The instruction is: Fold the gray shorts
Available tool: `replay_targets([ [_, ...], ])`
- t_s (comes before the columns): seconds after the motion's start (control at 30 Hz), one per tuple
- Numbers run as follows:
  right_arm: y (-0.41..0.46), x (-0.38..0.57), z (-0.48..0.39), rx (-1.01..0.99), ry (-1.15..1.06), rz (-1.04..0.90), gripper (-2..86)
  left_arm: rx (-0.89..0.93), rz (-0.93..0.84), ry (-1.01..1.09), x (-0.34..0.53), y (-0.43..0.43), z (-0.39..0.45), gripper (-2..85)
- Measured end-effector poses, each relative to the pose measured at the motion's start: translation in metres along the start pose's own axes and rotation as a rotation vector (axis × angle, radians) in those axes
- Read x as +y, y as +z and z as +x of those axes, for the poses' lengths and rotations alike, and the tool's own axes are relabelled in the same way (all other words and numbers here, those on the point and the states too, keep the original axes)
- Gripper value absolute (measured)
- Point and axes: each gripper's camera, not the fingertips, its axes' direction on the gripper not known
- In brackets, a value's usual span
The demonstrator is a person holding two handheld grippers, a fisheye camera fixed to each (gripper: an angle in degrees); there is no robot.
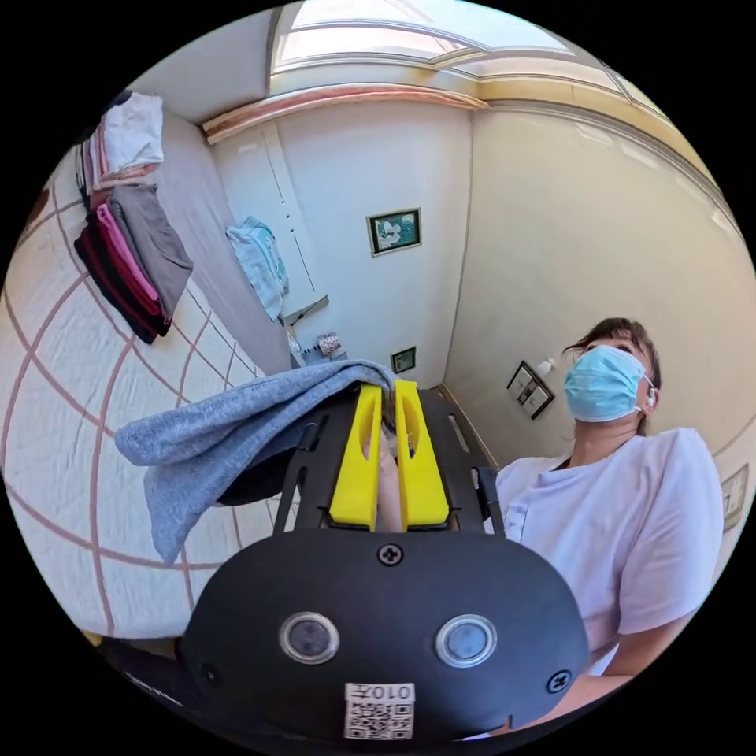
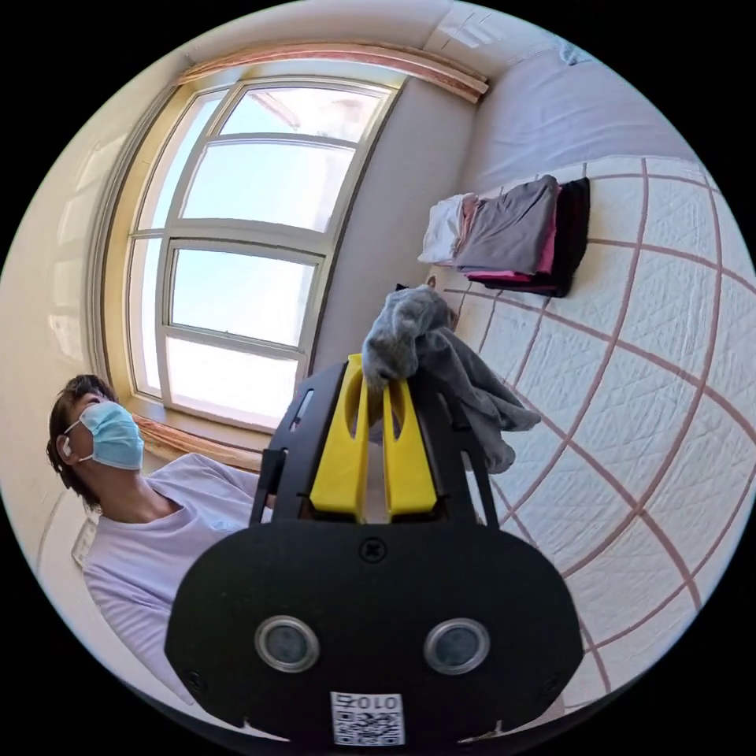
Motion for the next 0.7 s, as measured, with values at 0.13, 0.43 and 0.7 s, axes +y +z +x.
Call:
replay_targets([
  [0.13,0.045,-0.018,-0.083,-0.078,0.116,-0.081,4.4,-0.176,0.053,-0.035,-0.011,-0.045,0.115,2.9],
  [0.43,0.262,-0.163,-0.228,-0.021,0.012,-0.535,4.4,-0.426,0.455,-0.101,-0.004,-0.203,0.213,3.2],
  [0.7,0.468,-0.362,-0.335,-0.009,-0.212,-0.670,4.4,-0.467,0.542,0.078,-0.157,-0.355,0.191,3.0],
])
